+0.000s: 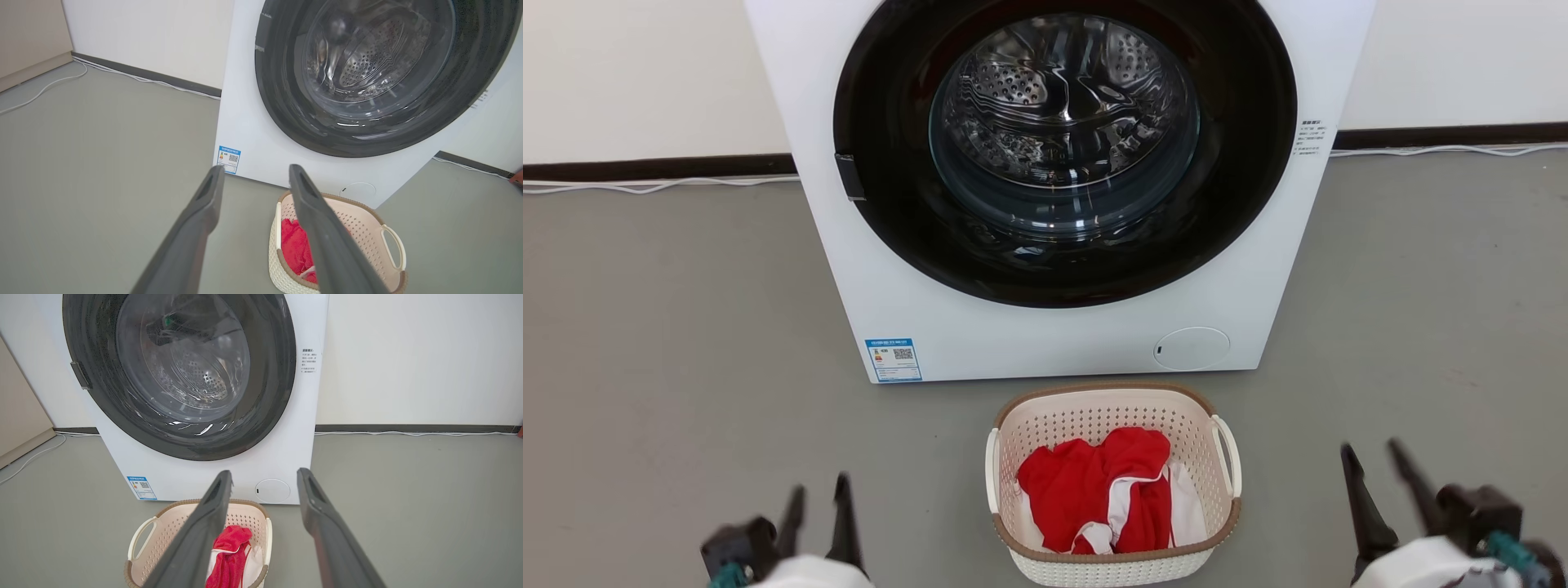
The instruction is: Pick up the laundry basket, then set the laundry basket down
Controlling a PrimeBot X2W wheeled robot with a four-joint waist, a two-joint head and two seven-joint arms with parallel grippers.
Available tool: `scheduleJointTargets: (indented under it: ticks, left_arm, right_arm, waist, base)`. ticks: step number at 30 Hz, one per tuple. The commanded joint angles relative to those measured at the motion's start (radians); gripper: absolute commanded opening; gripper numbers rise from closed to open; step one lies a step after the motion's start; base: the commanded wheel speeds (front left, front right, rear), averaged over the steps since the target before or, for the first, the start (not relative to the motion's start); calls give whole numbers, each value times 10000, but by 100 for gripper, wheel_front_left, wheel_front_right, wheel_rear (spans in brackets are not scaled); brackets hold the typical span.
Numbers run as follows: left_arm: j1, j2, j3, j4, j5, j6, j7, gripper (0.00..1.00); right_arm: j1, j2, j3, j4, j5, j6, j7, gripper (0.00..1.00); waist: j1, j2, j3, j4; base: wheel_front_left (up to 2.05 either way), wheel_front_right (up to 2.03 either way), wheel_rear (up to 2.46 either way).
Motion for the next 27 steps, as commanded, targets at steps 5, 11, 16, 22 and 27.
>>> scheduleJointTargets:
  ticks: [5,11,16,22,27]
  left_arm:
    - [22,-35,69,156,-266,-61,115,0]
    - [0,-51,183,55,-835,-183,294,0]
    - [-35,-65,269,-18,-1305,-285,430,0]
    - [-75,-81,379,-104,-1869,-407,601,0]
    - [-110,-94,473,-173,-2339,-509,745,0]
  right_arm:
    - [-1,97,-72,168,311,1,143,0]
    - [-1,141,-103,40,1047,3,327,0]
    - [-6,178,-102,-72,1652,4,440,0]
    - [-21,223,-121,-192,2369,6,596,0]
    - [-40,260,-148,-283,2965,7,736,0]
  waist:
    - [3,-1,8,2]
    - [12,-1,16,4]
    - [1,-1,56,6]
    - [1,-1,81,9]
    - [1,-1,102,11]
  base:
    - [0,0,0]
    - [0,0,0]
    - [0,0,0]
    - [0,0,0]
    - [0,0,0]
